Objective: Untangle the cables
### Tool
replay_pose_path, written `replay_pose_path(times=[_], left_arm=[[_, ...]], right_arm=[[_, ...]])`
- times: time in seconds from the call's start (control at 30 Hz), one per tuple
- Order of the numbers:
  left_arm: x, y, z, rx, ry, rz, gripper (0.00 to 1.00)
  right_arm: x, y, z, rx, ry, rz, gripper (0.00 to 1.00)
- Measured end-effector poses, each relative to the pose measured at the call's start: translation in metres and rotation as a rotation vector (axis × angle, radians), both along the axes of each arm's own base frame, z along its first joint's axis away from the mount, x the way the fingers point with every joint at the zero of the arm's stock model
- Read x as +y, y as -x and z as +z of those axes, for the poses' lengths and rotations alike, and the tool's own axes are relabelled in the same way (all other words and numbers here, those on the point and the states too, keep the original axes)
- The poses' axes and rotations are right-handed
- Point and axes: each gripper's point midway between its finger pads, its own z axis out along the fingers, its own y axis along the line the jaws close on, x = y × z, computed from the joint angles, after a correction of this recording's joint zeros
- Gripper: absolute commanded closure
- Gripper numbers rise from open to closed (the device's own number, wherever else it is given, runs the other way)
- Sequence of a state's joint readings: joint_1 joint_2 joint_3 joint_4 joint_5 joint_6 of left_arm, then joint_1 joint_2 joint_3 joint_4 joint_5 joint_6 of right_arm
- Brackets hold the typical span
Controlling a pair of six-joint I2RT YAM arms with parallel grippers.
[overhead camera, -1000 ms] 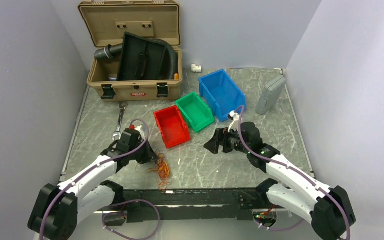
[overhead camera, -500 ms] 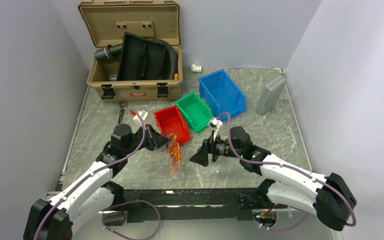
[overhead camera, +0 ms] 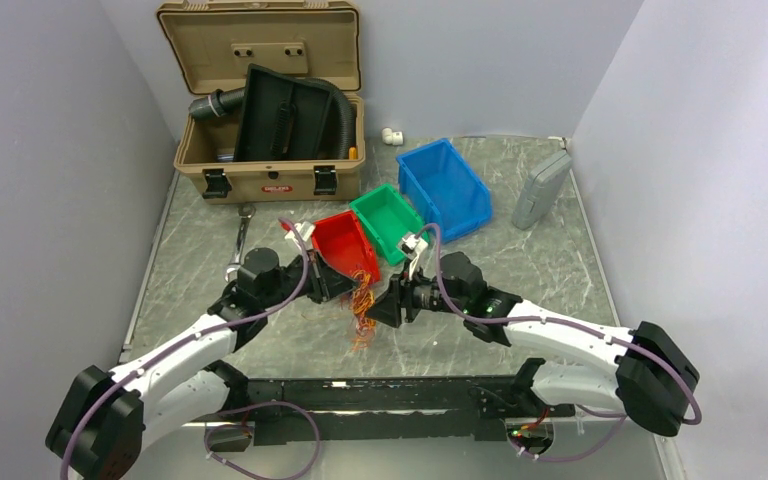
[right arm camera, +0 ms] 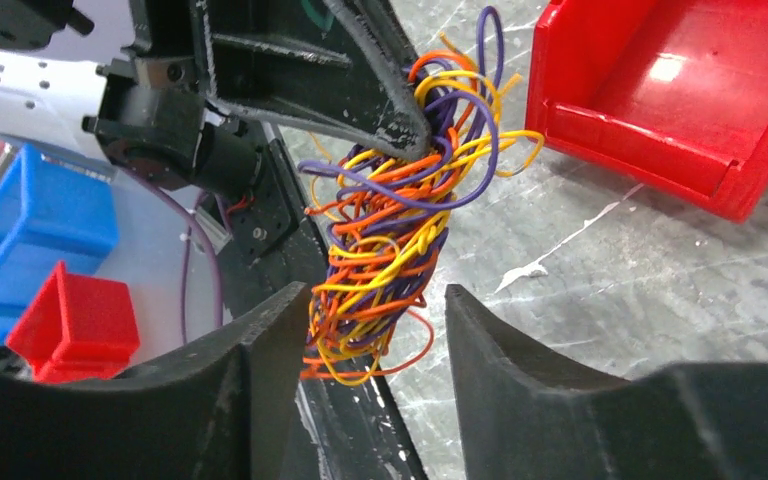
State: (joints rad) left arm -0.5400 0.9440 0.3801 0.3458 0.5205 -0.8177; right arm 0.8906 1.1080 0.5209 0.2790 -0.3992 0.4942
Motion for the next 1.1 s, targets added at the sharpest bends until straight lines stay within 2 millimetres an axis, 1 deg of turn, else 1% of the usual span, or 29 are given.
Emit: replay_pose_path(times=[0.13,0.27,0.37,0.43,0.5,0.6,0.63,0.67,0.7,0.73,0.77,0.8,0.87,1.0,1.1], left_arm=[[-0.003,0.000,0.000,-0.004,-0.001,-0.002,1.00],[-0.002,-0.005,0.003,-0.012,-0.010,0.024,1.00],[0.005,-0.011,0.006,-0.017,-0.037,0.080,1.00],[0.012,-0.014,0.009,-0.030,-0.053,0.123,1.00],[0.019,-0.016,0.012,-0.047,-0.066,0.161,1.00],[0.029,-0.018,0.012,-0.055,-0.089,0.209,1.00],[0.031,-0.017,0.011,-0.055,-0.096,0.217,1.00],[0.032,-0.017,0.010,-0.055,-0.103,0.220,1.00],[0.032,-0.017,0.009,-0.054,-0.107,0.221,1.00],[0.033,-0.017,0.007,-0.052,-0.114,0.221,1.00],[0.033,-0.017,0.006,-0.050,-0.118,0.220,1.00],[0.033,-0.017,0.005,-0.048,-0.121,0.216,1.00],[0.031,-0.016,0.004,-0.046,-0.121,0.204,1.00],[0.022,-0.015,0.005,-0.043,-0.098,0.155,1.00],[0.016,-0.014,0.008,-0.048,-0.074,0.126,1.00]], right_arm=[[-0.001,-0.007,-0.003,-0.004,0.014,-0.041,1.00],[-0.012,-0.021,-0.010,0.000,0.064,-0.150,1.00],[-0.031,-0.035,-0.007,-0.012,0.094,-0.291,1.00],[-0.047,-0.045,0.001,-0.028,0.090,-0.392,1.00],[-0.069,-0.056,0.006,-0.030,0.088,-0.510,1.00],[-0.101,-0.069,0.001,-0.003,0.105,-0.663,1.00],[-0.109,-0.071,-0.003,0.009,0.112,-0.695,0.98],[-0.115,-0.073,-0.006,0.019,0.121,-0.717,0.80],[-0.119,-0.074,-0.009,0.026,0.127,-0.729,0.48],[-0.121,-0.074,-0.011,0.032,0.127,-0.731,0.28],[-0.121,-0.073,-0.014,0.030,0.138,-0.717,0.17],[-0.120,-0.071,-0.016,0.027,0.144,-0.689,0.12],[-0.111,-0.063,-0.018,0.020,0.141,-0.609,0.11],[-0.074,-0.044,-0.009,0.003,0.071,-0.372,0.14],[-0.049,-0.029,-0.012,0.006,0.080,-0.230,0.16]])
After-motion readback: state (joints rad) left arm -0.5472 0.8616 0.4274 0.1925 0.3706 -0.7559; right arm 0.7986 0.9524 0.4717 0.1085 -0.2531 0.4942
